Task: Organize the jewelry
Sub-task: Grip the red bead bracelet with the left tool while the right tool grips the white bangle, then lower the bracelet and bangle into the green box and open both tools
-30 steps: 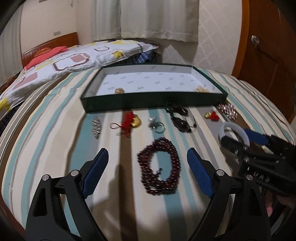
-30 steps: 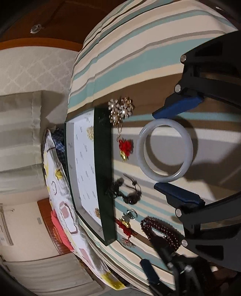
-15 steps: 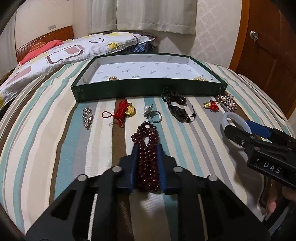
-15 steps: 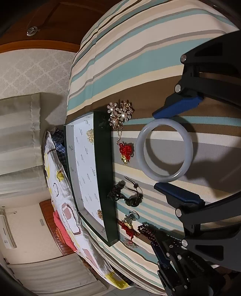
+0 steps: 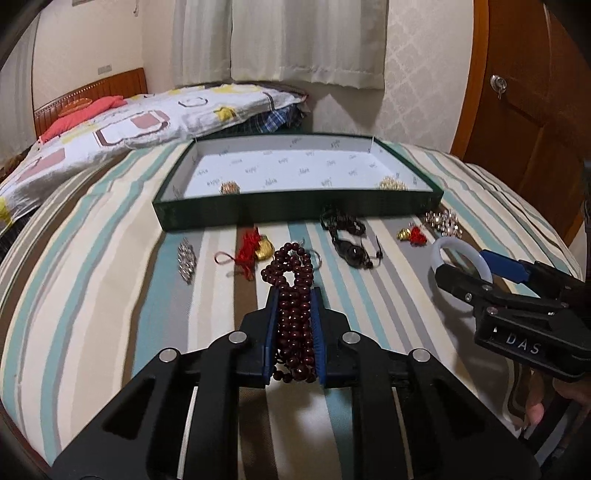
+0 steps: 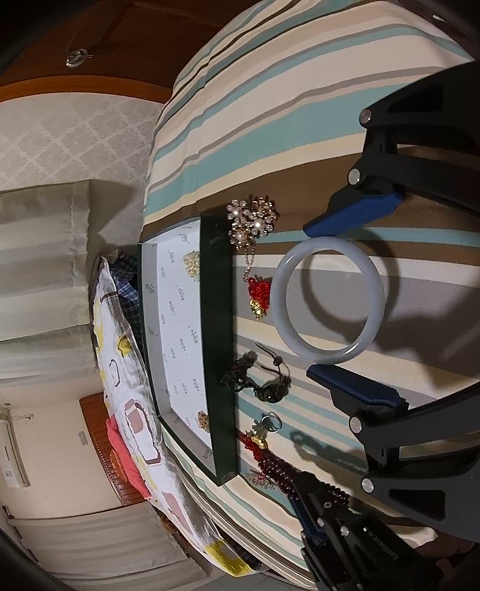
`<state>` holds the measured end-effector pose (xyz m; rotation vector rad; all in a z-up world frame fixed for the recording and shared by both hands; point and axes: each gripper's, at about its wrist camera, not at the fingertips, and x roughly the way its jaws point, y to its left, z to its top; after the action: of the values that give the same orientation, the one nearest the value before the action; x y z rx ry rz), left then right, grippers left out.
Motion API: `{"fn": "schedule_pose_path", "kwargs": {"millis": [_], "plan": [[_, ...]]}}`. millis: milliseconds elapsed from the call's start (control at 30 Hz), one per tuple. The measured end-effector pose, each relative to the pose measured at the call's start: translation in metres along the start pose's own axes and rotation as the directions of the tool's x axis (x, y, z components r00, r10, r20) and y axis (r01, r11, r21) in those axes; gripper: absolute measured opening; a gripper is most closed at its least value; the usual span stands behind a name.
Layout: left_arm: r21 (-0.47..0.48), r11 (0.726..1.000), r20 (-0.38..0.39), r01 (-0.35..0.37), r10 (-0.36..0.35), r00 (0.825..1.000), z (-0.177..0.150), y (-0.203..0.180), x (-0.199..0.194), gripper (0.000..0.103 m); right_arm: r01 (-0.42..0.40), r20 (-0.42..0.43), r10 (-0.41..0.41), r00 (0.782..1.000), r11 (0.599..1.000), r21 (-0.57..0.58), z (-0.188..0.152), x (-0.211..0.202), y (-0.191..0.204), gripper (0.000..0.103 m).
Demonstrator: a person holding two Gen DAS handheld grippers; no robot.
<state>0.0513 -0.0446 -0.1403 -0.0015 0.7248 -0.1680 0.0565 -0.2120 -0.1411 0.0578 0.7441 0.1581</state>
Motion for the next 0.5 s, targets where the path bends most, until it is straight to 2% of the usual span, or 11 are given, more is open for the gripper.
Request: {"fn": "schedule_pose_path", "kwargs": {"millis": [300,500], "plan": [[-0.037,0.999,0.074,0.012,-0.009,0.997,0.035,0.011,-0.008,0.016,-0.005,0.066,0.007,0.998,1.0,-0.025,0.031,-0.009,0.006,0.069],[-0.05,0.999,0.115,0.01,-0.005,0.993,0.065,0.015,0.003,0.016,-0.023,0.106,0.027,0.994,0.999,-0.037,0.062,0.002,0.009,0.069]]}}
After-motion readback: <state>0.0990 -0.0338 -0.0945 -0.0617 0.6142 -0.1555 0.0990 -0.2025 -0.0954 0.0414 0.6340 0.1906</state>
